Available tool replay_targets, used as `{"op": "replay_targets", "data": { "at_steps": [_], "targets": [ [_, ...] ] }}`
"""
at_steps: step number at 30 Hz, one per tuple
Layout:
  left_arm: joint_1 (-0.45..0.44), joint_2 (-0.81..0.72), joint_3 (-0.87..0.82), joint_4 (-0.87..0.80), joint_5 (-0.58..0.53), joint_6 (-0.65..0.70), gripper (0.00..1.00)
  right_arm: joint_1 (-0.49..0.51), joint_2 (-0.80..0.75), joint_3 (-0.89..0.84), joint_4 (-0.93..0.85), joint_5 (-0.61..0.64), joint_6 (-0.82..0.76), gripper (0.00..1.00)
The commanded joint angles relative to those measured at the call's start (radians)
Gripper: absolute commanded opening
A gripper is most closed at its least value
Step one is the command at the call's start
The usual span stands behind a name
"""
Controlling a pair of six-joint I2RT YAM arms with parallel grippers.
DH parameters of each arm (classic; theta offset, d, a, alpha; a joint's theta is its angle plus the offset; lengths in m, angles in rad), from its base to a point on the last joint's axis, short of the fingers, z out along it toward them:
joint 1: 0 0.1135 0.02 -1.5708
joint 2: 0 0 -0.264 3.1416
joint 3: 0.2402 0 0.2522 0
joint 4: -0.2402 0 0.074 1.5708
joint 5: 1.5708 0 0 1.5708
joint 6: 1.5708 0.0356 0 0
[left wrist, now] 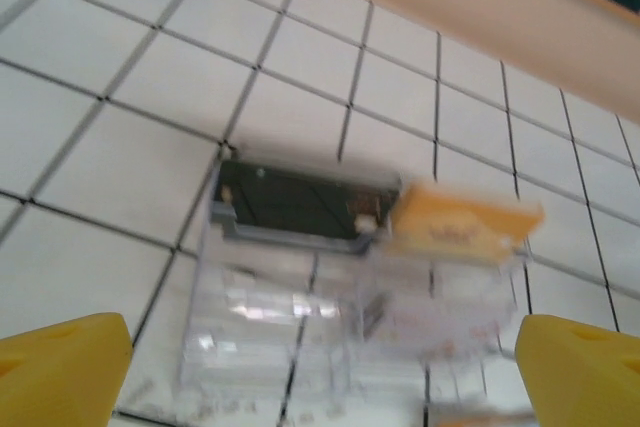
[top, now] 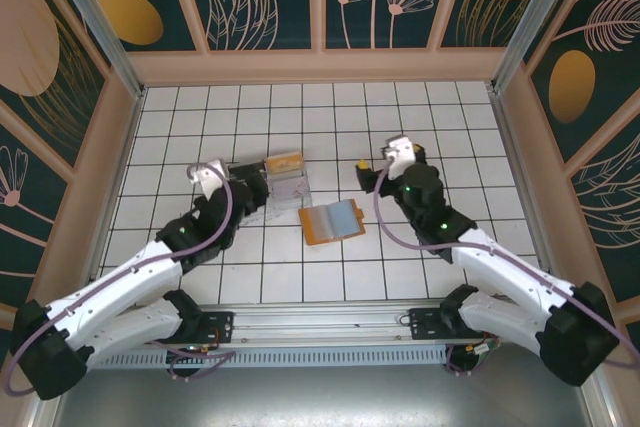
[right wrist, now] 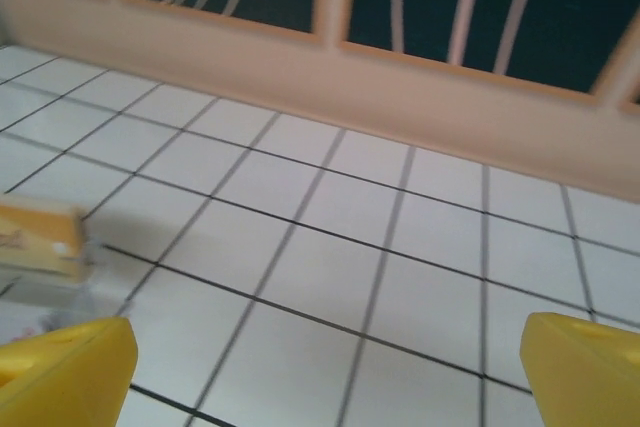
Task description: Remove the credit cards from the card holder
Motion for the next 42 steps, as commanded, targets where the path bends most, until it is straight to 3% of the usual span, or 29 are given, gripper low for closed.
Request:
{"op": "replay_targets", "data": {
  "at_steps": [1,7,13,19,22,25,34,37,42],
  "targets": [
    [0.091,0.04,0.083,0.002,-0.06,0.104,0.99,-0.063,-0.064,-0.054,0.066,0.042,0.122,0.99],
    [0.291,0.134,0.137,0.092,-0.13,0.221,0.99,-0.183,-0.076,-0.083,0.07,0.042,0.184,0.99],
    [0.518,0.26,0.126,0.171,-0.09,0.236,0.99,-0.324,-0.035,-0.102,0.1,0.058,0.205,0.99],
    [0.65,0.382,0.041,0.362,-0.122,0.24,0.99,-0.506,0.006,-0.154,0.185,0.032,0.255,0.99],
    [0.662,0.432,-0.008,0.491,-0.209,0.282,0.99,-0.607,0.055,-0.165,0.222,-0.003,0.298,0.99],
    [0.667,0.471,-0.052,0.591,-0.206,0.335,0.99,-0.666,0.134,-0.18,0.298,-0.036,0.309,0.99],
    [0.673,0.541,-0.211,1.011,0.005,0.549,0.99,-0.679,0.389,-0.19,0.553,-0.104,0.245,0.99],
    [0.675,0.551,-0.26,1.192,0.008,0.635,0.99,-0.677,0.458,-0.197,0.628,-0.142,0.206,0.99],
    [0.688,0.538,-0.34,1.337,0.166,0.695,0.99,-0.677,0.48,-0.207,0.671,-0.305,0.138,0.99]
  ]
}}
